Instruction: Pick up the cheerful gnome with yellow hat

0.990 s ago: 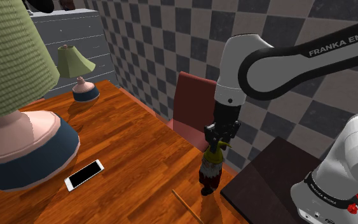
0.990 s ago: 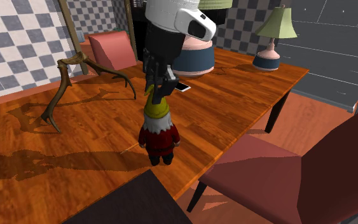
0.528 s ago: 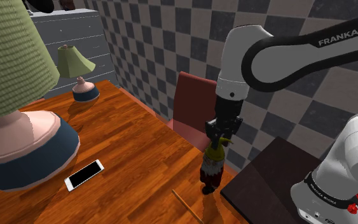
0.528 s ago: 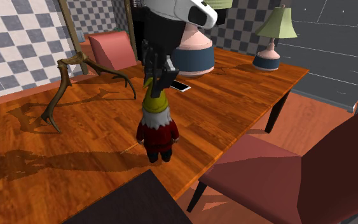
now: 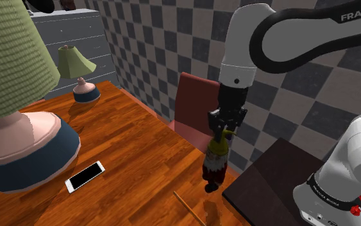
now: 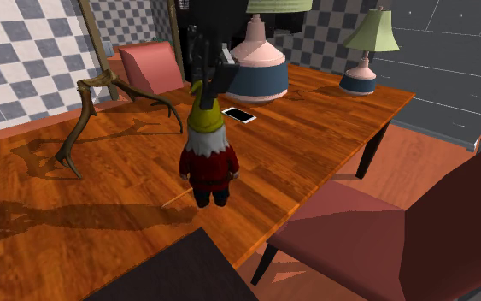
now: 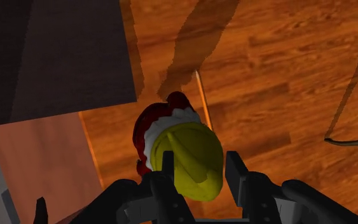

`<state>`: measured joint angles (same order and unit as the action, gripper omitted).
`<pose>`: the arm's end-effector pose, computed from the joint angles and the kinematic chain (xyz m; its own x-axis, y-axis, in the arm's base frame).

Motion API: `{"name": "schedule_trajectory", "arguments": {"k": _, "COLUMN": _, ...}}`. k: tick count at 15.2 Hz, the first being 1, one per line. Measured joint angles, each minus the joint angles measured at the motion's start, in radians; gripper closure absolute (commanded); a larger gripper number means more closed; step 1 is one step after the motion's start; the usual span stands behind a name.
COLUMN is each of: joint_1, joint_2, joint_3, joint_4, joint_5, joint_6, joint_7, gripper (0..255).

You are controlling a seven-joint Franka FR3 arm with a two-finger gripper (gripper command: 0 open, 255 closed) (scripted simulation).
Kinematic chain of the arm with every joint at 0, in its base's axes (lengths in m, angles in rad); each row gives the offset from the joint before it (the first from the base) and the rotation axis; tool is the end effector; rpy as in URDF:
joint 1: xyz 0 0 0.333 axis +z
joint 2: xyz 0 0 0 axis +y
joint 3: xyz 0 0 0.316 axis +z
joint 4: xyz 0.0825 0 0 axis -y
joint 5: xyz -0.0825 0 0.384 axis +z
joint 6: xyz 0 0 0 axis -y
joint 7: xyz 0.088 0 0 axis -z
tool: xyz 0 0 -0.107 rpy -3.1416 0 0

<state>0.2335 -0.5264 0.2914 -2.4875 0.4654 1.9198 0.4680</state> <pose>0.3191 0.2264 0.4611 0.9731 -0.1332 -0.1881 -0.1734 -0.9607 -0.2170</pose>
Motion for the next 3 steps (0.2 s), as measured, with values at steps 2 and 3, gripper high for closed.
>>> {"name": "schedule_trajectory", "arguments": {"k": 2, "joint_1": -0.002, "joint_2": -0.007, "joint_3": -0.005, "joint_4": 0.021, "joint_5": -0.006, "joint_6": -0.028, "joint_7": 0.007, "gripper": 255}}
{"name": "schedule_trajectory", "arguments": {"k": 3, "joint_1": -0.003, "joint_2": -0.011, "joint_3": -0.009, "joint_4": 0.027, "joint_5": -0.009, "joint_6": -0.038, "joint_7": 0.007, "gripper": 255}}
